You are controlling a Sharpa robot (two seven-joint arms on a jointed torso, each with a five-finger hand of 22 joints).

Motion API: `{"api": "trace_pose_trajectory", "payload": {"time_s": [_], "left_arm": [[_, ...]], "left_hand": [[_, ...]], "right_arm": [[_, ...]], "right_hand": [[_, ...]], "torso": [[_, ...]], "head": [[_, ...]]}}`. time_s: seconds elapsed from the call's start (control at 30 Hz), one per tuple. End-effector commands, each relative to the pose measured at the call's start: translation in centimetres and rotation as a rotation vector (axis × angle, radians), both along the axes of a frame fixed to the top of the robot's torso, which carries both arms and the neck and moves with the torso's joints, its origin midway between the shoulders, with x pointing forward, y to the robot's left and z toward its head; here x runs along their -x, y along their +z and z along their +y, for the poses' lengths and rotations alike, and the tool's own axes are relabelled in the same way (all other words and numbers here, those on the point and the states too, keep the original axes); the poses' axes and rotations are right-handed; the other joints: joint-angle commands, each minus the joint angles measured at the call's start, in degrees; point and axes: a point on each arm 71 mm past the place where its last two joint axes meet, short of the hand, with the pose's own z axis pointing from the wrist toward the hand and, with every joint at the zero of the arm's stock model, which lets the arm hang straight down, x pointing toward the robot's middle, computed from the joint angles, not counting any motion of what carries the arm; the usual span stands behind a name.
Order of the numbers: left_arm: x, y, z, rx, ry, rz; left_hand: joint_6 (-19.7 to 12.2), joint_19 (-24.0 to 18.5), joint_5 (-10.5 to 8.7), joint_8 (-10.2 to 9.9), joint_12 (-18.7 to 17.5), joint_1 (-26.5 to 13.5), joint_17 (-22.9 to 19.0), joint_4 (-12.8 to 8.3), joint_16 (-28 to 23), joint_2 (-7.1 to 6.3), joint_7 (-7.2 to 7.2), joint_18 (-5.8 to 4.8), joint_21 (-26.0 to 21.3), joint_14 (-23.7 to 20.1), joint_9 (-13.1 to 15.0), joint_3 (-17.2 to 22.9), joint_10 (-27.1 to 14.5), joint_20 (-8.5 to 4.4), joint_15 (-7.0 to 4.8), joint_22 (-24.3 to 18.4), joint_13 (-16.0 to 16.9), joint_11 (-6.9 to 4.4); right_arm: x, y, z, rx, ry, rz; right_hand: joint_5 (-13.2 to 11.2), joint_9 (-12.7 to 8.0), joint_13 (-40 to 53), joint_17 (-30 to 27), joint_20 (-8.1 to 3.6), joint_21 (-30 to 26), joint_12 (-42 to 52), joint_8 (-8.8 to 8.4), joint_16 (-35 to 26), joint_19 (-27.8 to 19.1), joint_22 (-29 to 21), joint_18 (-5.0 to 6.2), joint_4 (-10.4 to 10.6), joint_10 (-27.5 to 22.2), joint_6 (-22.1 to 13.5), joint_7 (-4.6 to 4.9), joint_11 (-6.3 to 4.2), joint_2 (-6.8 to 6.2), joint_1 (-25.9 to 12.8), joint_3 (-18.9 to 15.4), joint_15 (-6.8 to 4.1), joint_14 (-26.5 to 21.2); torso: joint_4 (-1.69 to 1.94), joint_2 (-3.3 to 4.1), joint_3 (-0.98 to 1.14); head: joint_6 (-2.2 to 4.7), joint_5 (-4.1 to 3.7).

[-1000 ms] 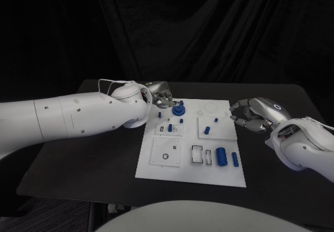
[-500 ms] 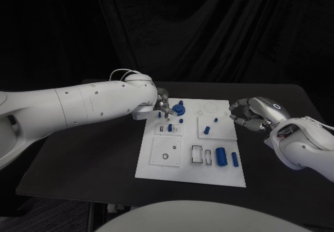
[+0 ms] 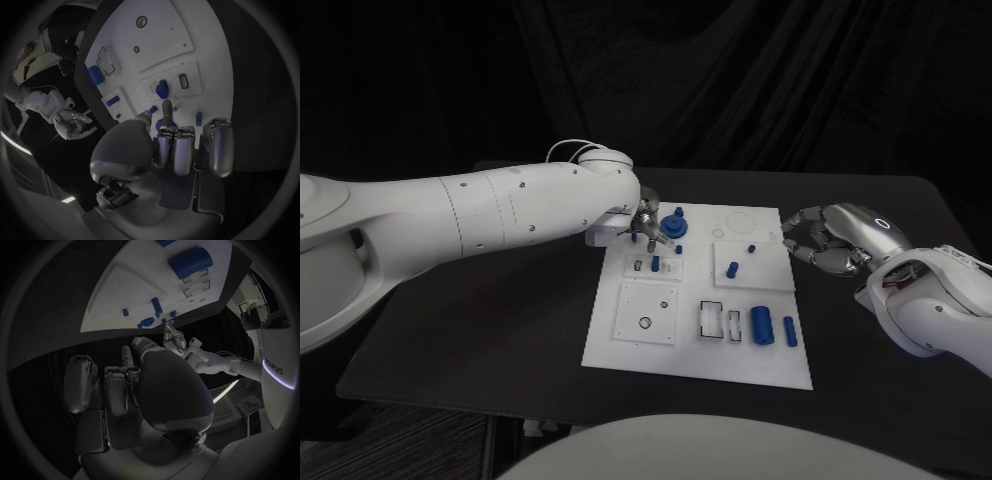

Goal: Assemble the parts on the task board

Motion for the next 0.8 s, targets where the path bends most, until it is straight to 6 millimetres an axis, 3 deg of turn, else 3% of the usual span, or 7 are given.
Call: {"api": "trace_pose_trajectory", "payload": {"time_s": [0.03, 0.13, 0.2, 0.8], "left_arm": [[0.23, -0.22, -0.26, -0.009, -0.015, 0.038], [0.3, -0.38, -0.26, -0.013, -0.015, 0.043], [0.4, -0.45, -0.27, -0.013, -0.016, 0.045], [0.54, -0.79, -0.3, -0.073, -0.045, 0.009]], "left_hand": [[0.45, 0.67, 0.47, -0.25, 0.16, 0.77, 15.09, -0.37, 0.14, -0.21, 0.16, -0.14, -0.2, 6.05, -0.21, -0.16, 6.07, 0.34, 0.35, 11.83, 14.99, 0.42], [0.53, 0.64, 0.88, -0.39, 0.16, 1.31, 15.09, -0.54, 0.14, -0.19, 0.14, -0.12, -0.25, 6.05, -0.63, -0.04, 6.07, 0.32, 0.34, 11.81, 14.99, 0.4], [0.33, 0.67, 2.28, -0.6, 0.16, 2.47, 15.09, -0.98, 0.14, -0.2, 0.16, -0.13, -0.22, 6.05, -1.41, 0.32, 6.07, 0.3, 0.3, 11.82, 14.99, 0.4], [2.13, 1.15, 2.25, 0.41, 0.16, 1.3, 15.09, -0.02, 0.14, 0.12, -0.19, -0.27, 0.43, 6.05, -1.62, -0.34, 6.07, 0.14, 0.09, 12.01, 14.99, 0.13]], "right_arm": [[0.11, -0.08, 0.05, 0.003, 0.001, 0.007], [0.17, -0.06, 0.1, 0.002, 0.003, 0.008], [0.22, -0.05, 0.06, 0.003, 0.002, 0.009], [0.35, -0.03, -0.19, 0.007, -0.003, 0.017]], "right_hand": [[0.31, -0.08, 11.89, 15.09, -0.14, 0.19, 0.29, 0.21, 0.35, 0.93, 11.15, -0.18, 0.02, 3.55, 0.24, -0.01, 0.12, -0.3, 0.04, 0.18, 0.02, 5.94], [0.31, -0.08, 11.89, 15.09, -0.14, 0.19, 0.29, 0.21, 0.35, 0.93, 11.15, -0.18, 0.02, 3.55, 0.24, -0.01, 0.12, -0.3, 0.04, 0.18, 0.02, 5.94], [0.37, -0.1, 11.9, 15.09, -0.14, 0.21, 0.3, 0.2, 0.35, 0.93, 11.16, -0.18, 0.05, 3.56, 0.26, 0.0, 0.13, -0.32, -0.01, 0.18, 0.02, 5.94], [0.45, -0.13, 11.9, 15.09, -0.13, 0.25, 0.3, 0.21, 0.35, 0.95, 11.17, -0.19, 0.09, 3.56, 0.3, 0.01, 0.15, -0.35, -0.07, 0.19, 0.04, 5.94]], "torso": [[-0.06, 0.01, -0.01], [0.0, 0.01, -0.02], [-0.01, 0.04, 0.0], [-0.03, -0.02, 0.01]], "head": [[0.0, 0.01], [0.0, -0.16], [0.0, -0.25], [0.0, -0.19]]}}
